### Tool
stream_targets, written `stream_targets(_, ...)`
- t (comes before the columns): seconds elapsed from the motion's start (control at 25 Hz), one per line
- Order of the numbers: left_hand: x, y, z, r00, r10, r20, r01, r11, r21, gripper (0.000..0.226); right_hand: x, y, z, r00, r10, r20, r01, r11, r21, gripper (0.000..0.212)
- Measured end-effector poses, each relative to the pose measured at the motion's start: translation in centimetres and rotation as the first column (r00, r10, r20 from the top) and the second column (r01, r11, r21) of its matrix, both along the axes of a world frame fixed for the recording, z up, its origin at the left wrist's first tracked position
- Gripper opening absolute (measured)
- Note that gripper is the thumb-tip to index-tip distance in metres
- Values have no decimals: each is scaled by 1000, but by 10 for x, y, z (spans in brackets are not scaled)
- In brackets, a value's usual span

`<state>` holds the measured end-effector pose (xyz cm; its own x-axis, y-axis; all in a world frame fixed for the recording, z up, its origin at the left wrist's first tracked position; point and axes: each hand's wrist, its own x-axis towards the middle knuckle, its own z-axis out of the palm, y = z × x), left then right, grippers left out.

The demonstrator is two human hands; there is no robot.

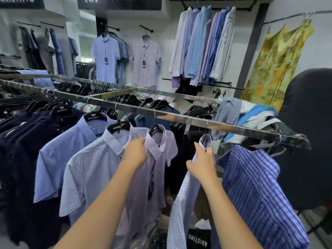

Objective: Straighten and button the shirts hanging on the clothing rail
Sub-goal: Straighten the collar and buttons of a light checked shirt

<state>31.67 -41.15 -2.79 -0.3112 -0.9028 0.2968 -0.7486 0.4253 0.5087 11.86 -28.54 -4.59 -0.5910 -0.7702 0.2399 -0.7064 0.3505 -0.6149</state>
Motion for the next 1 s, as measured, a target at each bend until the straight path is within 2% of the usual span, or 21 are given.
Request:
stream_targets(0.08,-5,1,-3,999,-22,-27,22,1000,13,41,0,2,2,1000,-3,-9,3,1000,13,79)
stream_targets(0.24,-10,1,-6,997,-32,-65,35,998,47,42,-3,8,5,999,25,-39,-23,999,46,78)
stream_targets(0.36,-17,4,-4,994,-4,-105,-1,999,-51,50,-6,19,9,993,90,-83,-90,996,6,72)
stream_targets(0.44,-27,8,-1,987,-79,-141,64,992,-105,52,-9,26,11,988,110,-104,-111,994,-8,69)
stream_targets(0.64,-54,13,4,949,-288,-131,273,955,-117,55,-13,31,17,977,165,-138,-160,986,50,68)
stream_targets(1.0,-82,2,-4,903,-402,-151,393,915,-90,50,-19,22,15,964,193,-181,-173,977,121,68)
